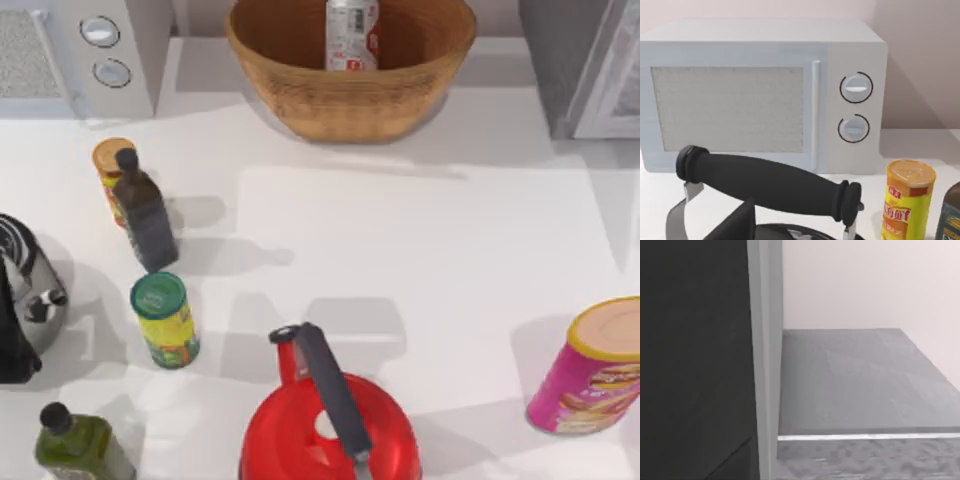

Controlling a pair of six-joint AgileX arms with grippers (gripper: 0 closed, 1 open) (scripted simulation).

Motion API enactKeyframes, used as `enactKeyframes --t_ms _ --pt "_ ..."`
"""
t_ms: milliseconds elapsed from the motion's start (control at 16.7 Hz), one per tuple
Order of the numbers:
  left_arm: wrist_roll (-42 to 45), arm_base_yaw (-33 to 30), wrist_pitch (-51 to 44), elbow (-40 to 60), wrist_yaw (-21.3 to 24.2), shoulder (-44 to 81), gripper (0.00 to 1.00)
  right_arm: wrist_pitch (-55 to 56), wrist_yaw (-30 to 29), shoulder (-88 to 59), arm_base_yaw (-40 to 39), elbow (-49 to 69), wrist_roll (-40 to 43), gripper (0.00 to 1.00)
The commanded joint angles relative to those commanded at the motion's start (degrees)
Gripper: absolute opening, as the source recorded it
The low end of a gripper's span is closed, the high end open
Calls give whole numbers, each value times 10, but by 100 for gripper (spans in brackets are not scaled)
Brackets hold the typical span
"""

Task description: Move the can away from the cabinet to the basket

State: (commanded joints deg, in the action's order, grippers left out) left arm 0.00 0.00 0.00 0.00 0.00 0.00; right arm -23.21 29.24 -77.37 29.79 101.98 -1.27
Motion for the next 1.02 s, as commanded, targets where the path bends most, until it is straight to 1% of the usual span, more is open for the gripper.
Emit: enactKeyframes --t_ms 360,480,600,660,780,1020 --pt "0 0 0 0 0 0 100 -12 -320 11 -320 -9 1 100" --pt "0 0 0 0 0 0 100 -15 -411 18 -411 -16 1 100" --pt "0 0 0 0 0 0 100 -17 -482 24 -482 -24 2 100" --pt "0 0 0 0 0 0 100 -18 -508 27 -508 -27 2 100" --pt "0 0 0 0 0 0 100 -19 -541 31 -541 -32 2 100" --pt "0 0 0 0 0 0 100 -19 -551 33 -551 -33 2 100"
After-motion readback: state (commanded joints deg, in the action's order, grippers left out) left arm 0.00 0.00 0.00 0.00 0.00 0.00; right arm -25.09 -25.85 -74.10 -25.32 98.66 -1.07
